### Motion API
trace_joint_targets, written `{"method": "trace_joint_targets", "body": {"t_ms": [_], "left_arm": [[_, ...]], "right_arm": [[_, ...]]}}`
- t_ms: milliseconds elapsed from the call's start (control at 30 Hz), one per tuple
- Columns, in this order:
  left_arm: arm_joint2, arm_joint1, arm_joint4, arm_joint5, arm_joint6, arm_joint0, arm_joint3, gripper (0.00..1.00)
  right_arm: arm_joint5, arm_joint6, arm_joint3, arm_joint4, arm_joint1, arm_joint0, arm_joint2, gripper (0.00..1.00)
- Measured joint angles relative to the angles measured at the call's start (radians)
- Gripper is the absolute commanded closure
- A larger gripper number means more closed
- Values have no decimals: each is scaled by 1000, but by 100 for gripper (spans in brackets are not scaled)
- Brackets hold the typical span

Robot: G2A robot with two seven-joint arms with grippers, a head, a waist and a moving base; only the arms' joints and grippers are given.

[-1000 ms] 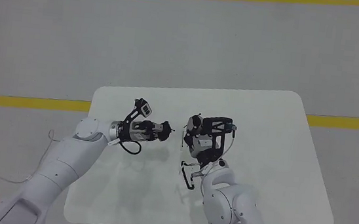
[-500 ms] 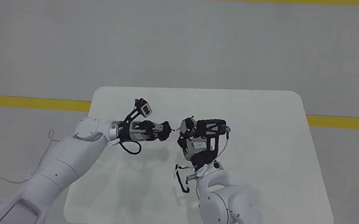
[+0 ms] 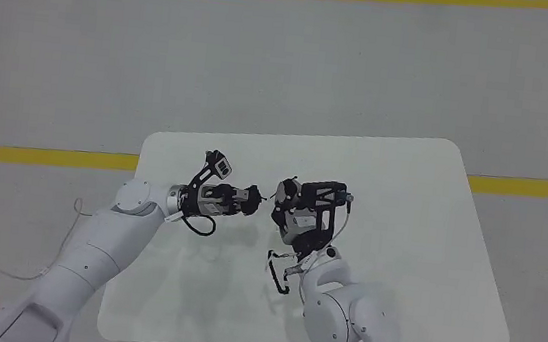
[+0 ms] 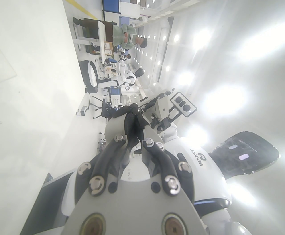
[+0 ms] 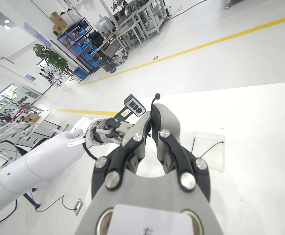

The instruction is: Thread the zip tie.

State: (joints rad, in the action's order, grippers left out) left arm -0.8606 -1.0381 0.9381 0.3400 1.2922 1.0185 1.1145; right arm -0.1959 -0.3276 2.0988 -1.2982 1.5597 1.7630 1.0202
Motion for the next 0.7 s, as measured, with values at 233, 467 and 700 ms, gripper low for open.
{"method": "trace_joint_targets", "body": {"t_ms": [233, 467, 700], "left_arm": [[0, 0, 0, 0, 0, 0, 0, 100], [0, 0, 0, 0, 0, 0, 0, 100], [0, 0, 0, 0, 0, 0, 0, 100]], "right_arm": [[-1, 14, -9, 2, -2, -2, 1, 100], [-69, 27, -10, -17, -11, -8, -18, 100], [-128, 14, 6, -3, -28, -21, -45, 100]]}}
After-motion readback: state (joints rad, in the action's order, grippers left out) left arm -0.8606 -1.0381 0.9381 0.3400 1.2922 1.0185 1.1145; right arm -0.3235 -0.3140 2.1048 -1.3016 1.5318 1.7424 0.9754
